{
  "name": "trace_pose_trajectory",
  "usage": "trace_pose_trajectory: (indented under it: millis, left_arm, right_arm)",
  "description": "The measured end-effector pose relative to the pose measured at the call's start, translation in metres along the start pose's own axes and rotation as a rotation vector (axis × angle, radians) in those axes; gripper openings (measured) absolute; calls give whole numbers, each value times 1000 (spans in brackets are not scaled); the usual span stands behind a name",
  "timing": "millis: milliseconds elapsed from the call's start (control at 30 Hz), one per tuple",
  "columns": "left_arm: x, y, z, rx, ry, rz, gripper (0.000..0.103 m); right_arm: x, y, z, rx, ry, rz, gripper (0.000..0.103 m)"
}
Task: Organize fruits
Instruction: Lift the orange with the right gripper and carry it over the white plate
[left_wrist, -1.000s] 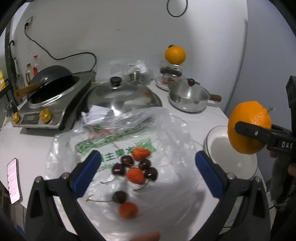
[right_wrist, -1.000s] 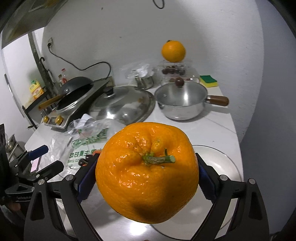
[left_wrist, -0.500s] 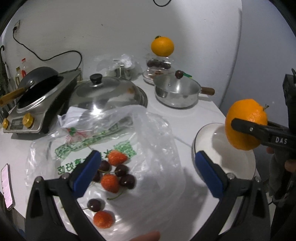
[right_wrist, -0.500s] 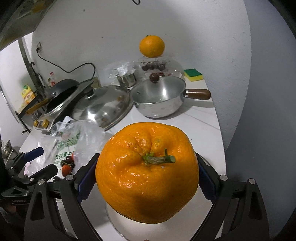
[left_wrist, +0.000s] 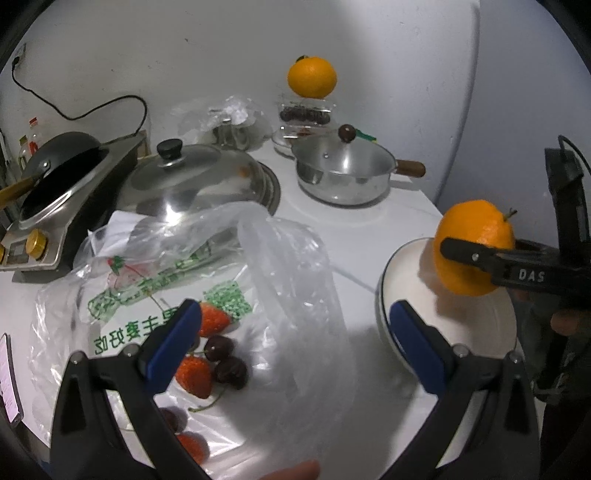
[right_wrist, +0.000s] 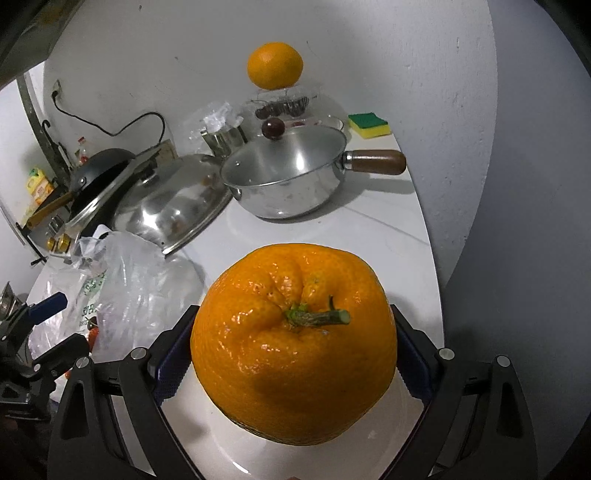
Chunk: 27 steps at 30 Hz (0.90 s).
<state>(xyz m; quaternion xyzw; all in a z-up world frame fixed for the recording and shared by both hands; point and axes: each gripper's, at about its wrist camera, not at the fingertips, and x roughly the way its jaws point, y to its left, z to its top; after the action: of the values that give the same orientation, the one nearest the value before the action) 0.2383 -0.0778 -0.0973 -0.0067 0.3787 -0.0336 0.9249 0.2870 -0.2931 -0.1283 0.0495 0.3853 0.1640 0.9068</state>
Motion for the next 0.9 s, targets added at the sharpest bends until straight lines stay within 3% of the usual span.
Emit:
trace_pose_trajectory:
  millis: [900]
  left_arm:
    - [5, -4, -4, 12, 23, -29, 102]
  right_arm:
    - [18, -1, -6, 6, 34, -73, 96]
